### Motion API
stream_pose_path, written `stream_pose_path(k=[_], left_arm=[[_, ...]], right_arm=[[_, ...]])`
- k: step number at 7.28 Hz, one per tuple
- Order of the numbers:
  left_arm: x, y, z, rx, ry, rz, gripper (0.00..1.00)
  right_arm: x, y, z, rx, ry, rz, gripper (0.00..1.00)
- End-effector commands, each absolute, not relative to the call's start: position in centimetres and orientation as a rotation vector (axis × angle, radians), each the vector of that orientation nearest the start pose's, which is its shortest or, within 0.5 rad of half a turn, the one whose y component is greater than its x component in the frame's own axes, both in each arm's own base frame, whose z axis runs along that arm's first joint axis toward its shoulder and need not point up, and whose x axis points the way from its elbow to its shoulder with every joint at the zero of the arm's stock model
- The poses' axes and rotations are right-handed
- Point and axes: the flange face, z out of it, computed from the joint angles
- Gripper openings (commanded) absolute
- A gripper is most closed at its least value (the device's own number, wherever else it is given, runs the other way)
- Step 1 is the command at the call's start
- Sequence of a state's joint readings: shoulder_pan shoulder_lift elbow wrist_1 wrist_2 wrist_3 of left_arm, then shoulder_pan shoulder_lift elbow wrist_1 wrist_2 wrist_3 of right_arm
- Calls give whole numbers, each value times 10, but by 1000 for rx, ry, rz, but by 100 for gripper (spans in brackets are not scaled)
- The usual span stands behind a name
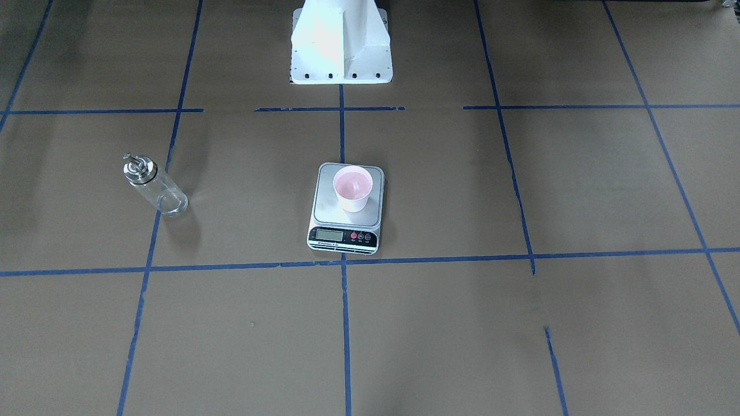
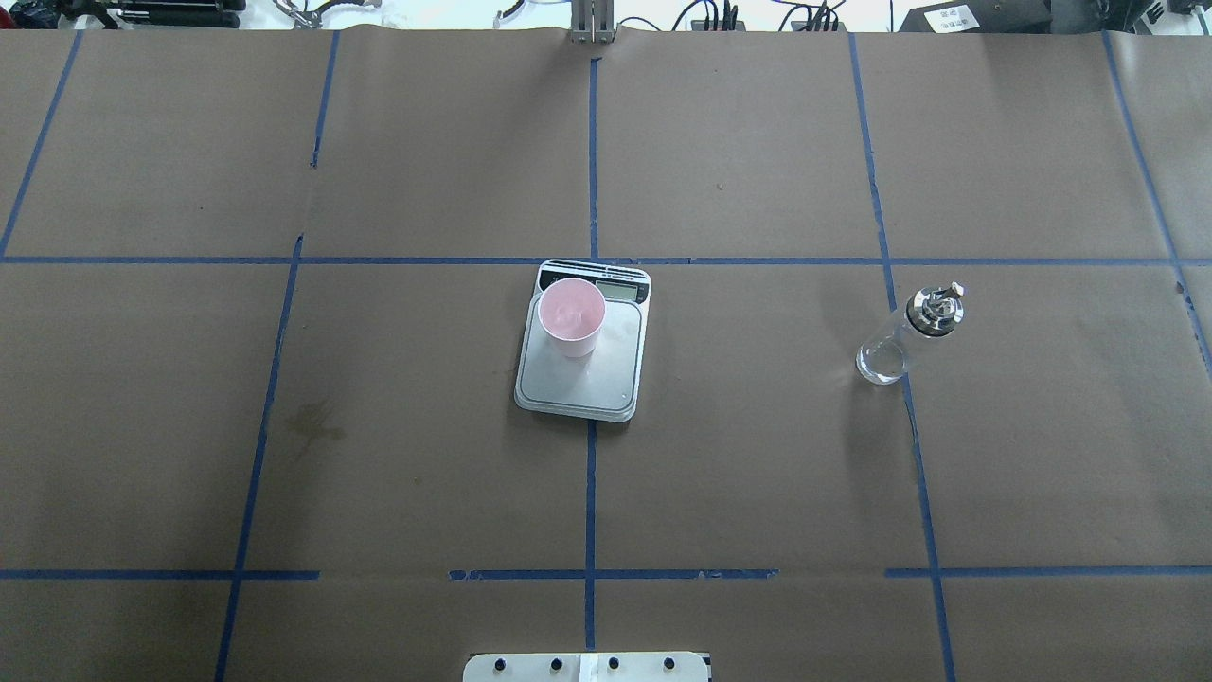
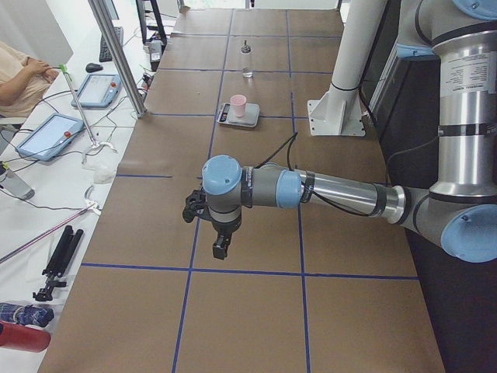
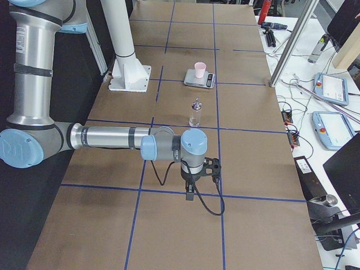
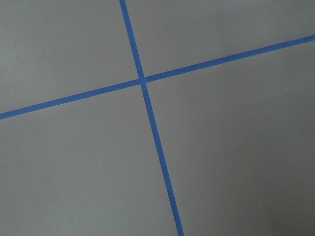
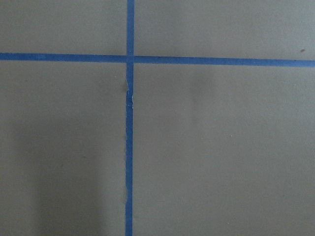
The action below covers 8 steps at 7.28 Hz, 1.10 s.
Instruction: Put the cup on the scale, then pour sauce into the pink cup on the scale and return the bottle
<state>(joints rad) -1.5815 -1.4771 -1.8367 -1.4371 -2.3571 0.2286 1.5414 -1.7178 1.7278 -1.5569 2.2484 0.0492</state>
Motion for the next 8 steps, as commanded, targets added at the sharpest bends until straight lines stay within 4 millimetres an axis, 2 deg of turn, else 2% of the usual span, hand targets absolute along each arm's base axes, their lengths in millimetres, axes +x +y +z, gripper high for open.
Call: stream_pose_path(k=[1,2,4,5,8], left_arm=[[-68,-448,585,128,777,219,100],[-68,-448,585,130,777,220,100],[-68,-450,583,132,775,220,100],[-68,-449,584,130,774,219,100],[-68,-450,582,133,778,219,100]], right_arm=[[58,-434,654,-4,-686,10,100],[58,-440,649,5,-685,5,100],[52,-440,646,-9,-757,11,100],[49,-435,649,-21,-799,15,100],[50,-440,642,-11,-781,20,100]])
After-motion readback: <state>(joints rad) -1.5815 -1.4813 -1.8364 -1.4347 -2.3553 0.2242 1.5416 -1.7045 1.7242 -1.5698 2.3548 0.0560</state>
